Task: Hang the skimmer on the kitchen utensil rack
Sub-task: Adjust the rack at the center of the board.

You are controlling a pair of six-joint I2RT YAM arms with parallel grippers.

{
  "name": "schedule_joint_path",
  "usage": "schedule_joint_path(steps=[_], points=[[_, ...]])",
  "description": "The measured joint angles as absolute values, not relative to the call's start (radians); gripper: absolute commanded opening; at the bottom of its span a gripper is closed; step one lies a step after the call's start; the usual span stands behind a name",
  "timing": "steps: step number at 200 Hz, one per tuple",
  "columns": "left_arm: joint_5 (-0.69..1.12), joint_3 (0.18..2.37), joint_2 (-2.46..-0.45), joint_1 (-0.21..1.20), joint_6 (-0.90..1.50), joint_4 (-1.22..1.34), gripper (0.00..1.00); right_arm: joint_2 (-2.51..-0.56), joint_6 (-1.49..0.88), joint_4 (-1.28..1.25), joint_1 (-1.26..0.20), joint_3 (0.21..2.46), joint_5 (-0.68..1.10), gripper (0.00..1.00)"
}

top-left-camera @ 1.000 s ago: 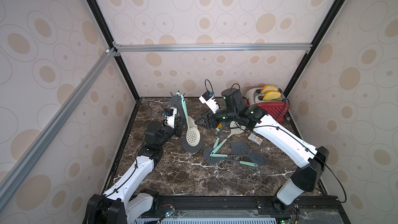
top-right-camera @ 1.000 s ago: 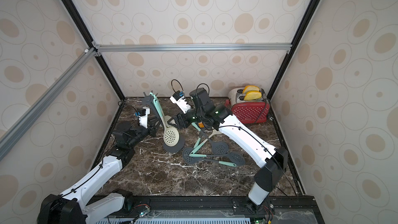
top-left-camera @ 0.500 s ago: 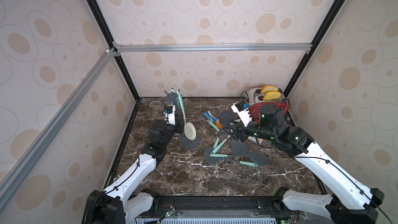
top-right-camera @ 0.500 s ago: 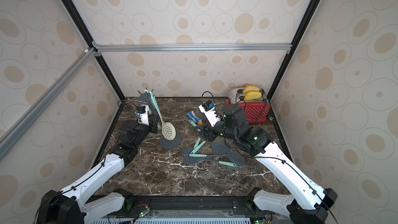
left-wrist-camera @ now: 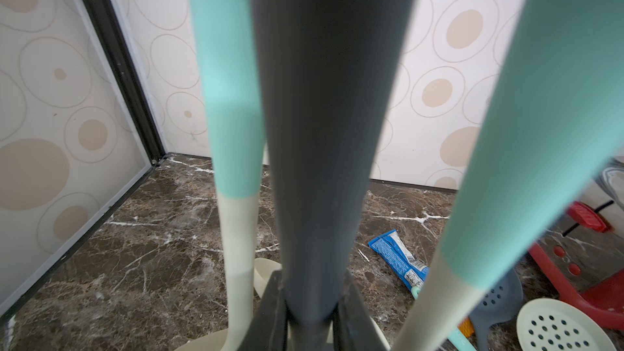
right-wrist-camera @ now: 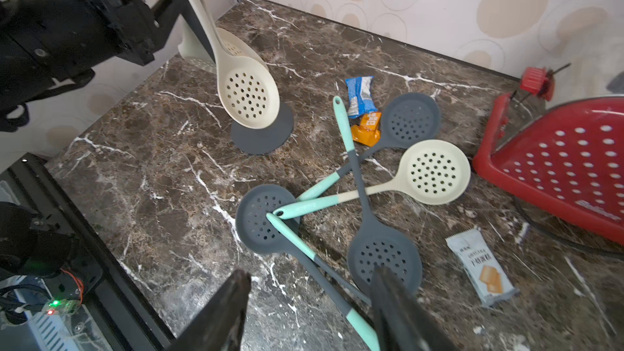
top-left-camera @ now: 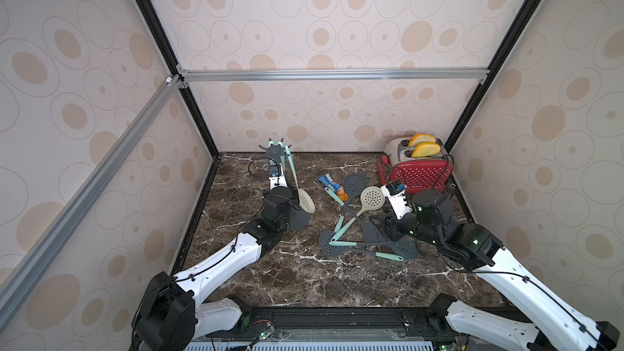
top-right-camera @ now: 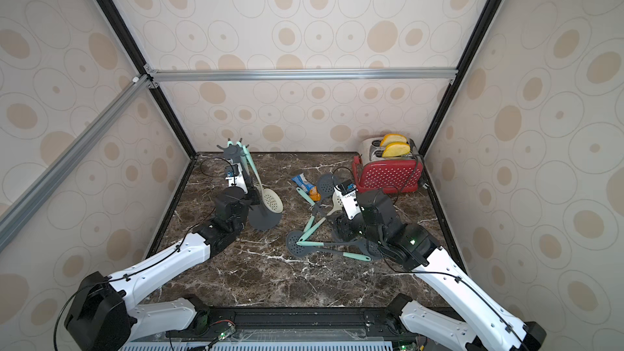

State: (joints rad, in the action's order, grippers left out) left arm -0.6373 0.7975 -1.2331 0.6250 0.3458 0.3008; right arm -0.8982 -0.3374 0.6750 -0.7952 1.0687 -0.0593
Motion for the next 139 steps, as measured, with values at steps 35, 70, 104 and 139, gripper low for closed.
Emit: schedule_joint_path(steps=[35,70,104,139], points=[[-0.680,0.803,-1.237,0.635,0.380,0.287,0.37,-0.879,-0.379,0.760,-0.794,1.066,-0.142,0.75],[-0.681,0.799,-1.171,0.635,0.410,0.179,0.57,-0.927,-0.376,0.834,-0.794,1.066,-0.125,0.75],[-0.685,0.750,-1.003,0.635,0.459,0.026,0.73,-1.016,-0.350,0.880,-0.776,1.066,-0.083,0.76],[-0.675,0.719,-0.846,0.636,0.535,-0.190,0.80,-1.105,-0.367,0.857,-0.684,1.063,-0.041,0.73]])
